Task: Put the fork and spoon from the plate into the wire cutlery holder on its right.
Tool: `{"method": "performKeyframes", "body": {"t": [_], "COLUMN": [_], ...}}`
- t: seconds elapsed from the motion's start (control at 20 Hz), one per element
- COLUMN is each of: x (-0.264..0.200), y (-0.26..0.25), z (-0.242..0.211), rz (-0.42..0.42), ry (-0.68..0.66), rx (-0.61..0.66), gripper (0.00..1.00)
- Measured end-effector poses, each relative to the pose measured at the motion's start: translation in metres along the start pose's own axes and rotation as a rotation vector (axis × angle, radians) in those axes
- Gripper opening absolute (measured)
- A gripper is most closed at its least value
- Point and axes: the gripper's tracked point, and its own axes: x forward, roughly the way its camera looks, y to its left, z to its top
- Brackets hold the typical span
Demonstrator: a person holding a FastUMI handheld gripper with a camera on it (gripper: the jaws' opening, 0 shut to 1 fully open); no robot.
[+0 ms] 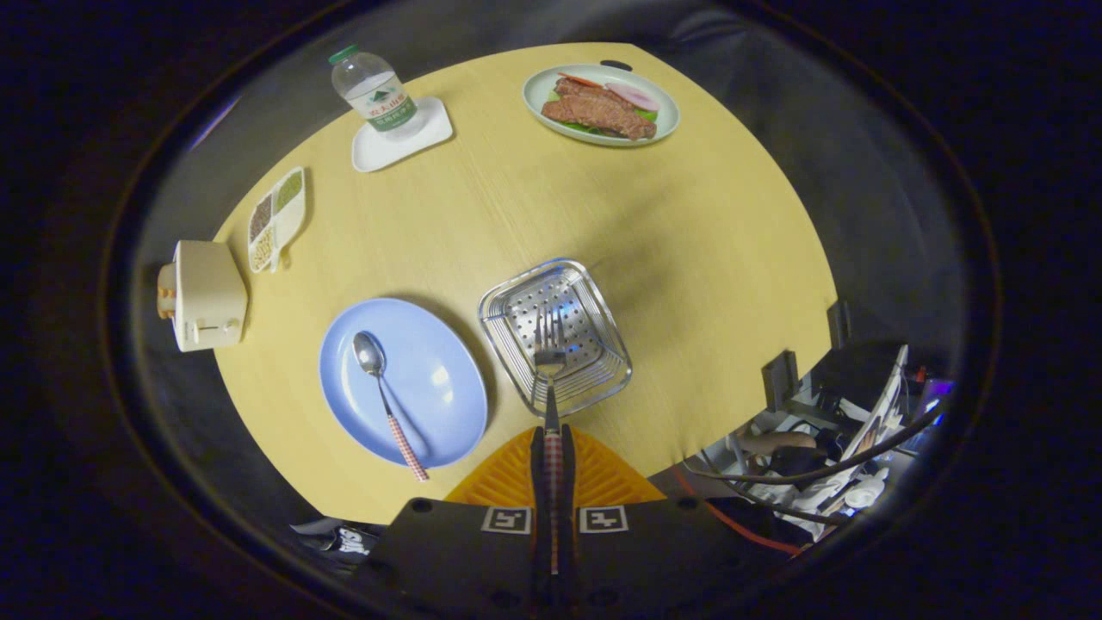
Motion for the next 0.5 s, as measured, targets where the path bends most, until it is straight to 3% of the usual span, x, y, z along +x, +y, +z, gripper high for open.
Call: {"method": "performKeyframes", "body": {"t": [0.5], "x": [0.023], "y": [0.0], "z": [0.026], "rz": [0.01], "ry": [0.032], "rx": [-0.057], "gripper": [0.08]}}
